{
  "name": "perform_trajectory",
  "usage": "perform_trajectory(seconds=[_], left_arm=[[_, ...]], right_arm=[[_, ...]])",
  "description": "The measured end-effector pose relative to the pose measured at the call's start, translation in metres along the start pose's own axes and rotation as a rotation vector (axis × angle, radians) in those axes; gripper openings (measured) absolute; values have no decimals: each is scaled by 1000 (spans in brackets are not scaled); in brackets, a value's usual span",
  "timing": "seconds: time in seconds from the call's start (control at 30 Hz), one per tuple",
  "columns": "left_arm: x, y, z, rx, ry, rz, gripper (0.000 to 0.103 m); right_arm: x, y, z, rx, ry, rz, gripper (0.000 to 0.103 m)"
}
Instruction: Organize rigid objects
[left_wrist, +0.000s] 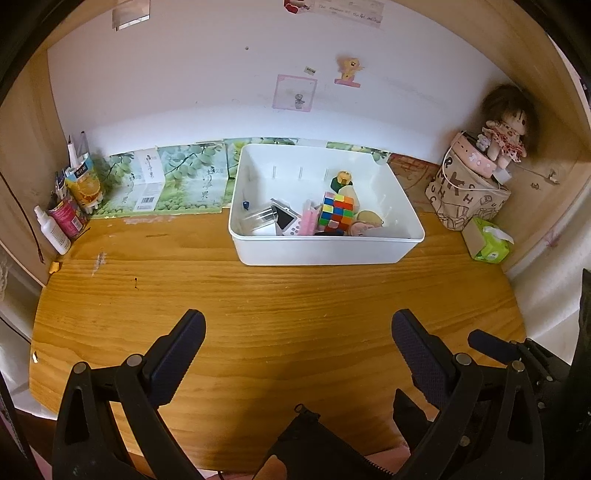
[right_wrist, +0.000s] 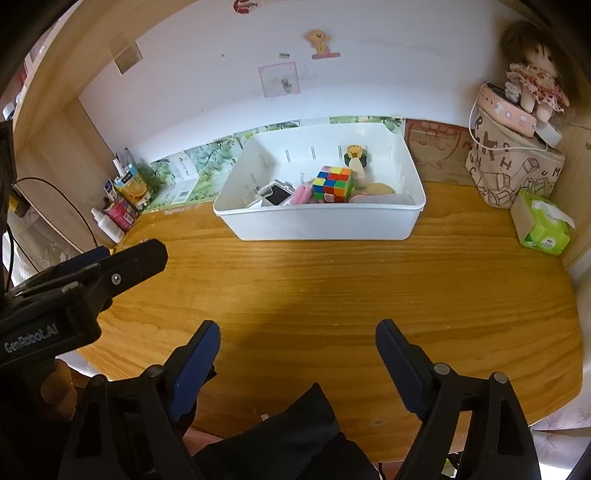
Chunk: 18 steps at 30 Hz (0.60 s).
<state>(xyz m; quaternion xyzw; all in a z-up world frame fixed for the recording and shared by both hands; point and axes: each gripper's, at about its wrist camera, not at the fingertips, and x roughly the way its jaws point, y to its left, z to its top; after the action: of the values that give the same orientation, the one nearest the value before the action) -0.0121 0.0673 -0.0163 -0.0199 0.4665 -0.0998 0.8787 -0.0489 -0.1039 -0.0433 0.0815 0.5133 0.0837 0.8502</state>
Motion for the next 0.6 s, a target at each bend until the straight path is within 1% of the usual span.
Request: perform_trajectory(seconds=[0.1, 0.2, 0.6], left_arm=[[1, -3, 1, 2, -2, 12, 101], [3, -4, 2, 3, -1, 15, 101], [9, -9, 3, 23, 13, 23, 101]], right_arm=[[3, -3, 1, 6, 17, -17, 88], [4, -6, 1, 9, 21, -36, 103], [9, -12, 2, 19, 40, -24, 103]])
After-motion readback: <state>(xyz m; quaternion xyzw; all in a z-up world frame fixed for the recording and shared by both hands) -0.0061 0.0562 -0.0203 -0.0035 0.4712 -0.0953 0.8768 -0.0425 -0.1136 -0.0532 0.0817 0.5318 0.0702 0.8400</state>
